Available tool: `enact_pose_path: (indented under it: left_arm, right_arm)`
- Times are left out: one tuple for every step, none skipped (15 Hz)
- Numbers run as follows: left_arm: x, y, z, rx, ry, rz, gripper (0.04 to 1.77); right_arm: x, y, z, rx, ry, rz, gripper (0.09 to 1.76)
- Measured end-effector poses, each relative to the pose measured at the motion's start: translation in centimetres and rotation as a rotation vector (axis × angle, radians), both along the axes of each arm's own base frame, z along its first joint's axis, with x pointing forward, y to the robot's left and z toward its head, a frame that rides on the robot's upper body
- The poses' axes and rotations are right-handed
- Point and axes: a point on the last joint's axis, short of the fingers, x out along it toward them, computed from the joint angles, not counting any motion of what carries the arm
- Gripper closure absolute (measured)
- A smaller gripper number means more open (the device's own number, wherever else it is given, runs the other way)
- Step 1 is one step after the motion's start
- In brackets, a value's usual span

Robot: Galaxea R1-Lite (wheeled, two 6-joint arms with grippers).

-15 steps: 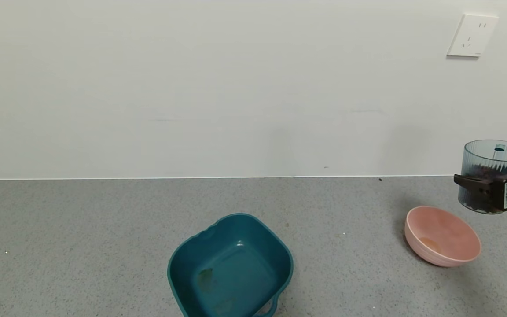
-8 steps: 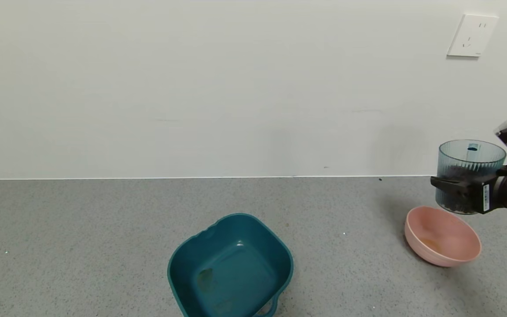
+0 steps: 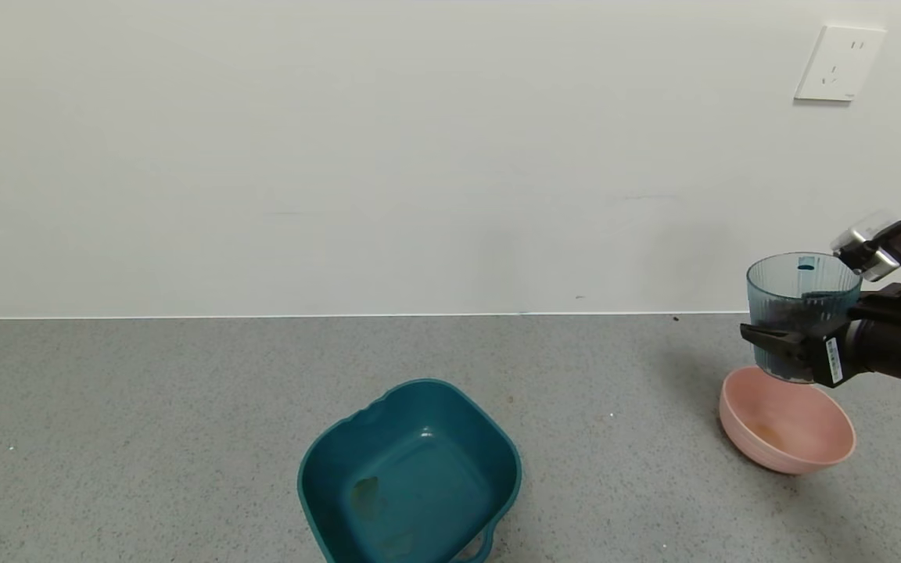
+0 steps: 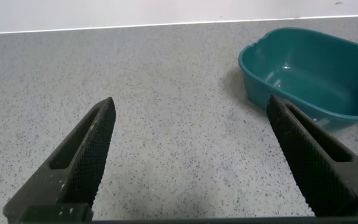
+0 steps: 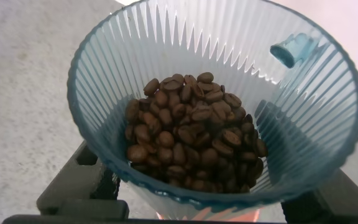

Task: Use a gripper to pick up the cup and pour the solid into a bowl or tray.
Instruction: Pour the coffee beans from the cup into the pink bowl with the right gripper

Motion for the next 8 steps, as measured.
enact_pose_path:
  left_arm:
    - [0.0, 0.0, 0.0, 0.000, 0.000, 0.000, 0.06]
    - [0.0, 0.0, 0.0, 0.000, 0.000, 0.000, 0.06]
    - [0.0, 0.0, 0.0, 0.000, 0.000, 0.000, 0.06]
    - [0.0, 0.0, 0.0, 0.000, 0.000, 0.000, 0.06]
    - [0.0, 0.0, 0.0, 0.000, 0.000, 0.000, 0.06]
    - [0.0, 0.0, 0.0, 0.000, 0.000, 0.000, 0.06]
    - [0.0, 0.0, 0.0, 0.000, 0.000, 0.000, 0.06]
    - [0.0, 0.0, 0.0, 0.000, -0.001, 0.000, 0.06]
  right_arm:
    - [0.0, -0.2, -0.3, -0.019, 0.008, -0.022, 0.46]
    - [-0.1, -0.6, -0.6, -0.046, 0.016, -0.046, 0.46]
    - [-0.1, -1.0, -0.8, -0.070, 0.022, -0.067, 0.46]
    - [-0.2, -1.5, -1.0, -0.101, 0.028, -0.088, 0.46]
    - [-0.2, -2.2, -1.3, -0.138, 0.034, -0.112, 0.46]
    - [-0.3, -2.8, -1.5, -0.171, 0.041, -0.130, 0.46]
    - [-0.4, -3.5, -1.8, -0.209, 0.051, -0.145, 0.46]
    - [-0.6, -4.2, -2.1, -0.244, 0.063, -0.161, 0.46]
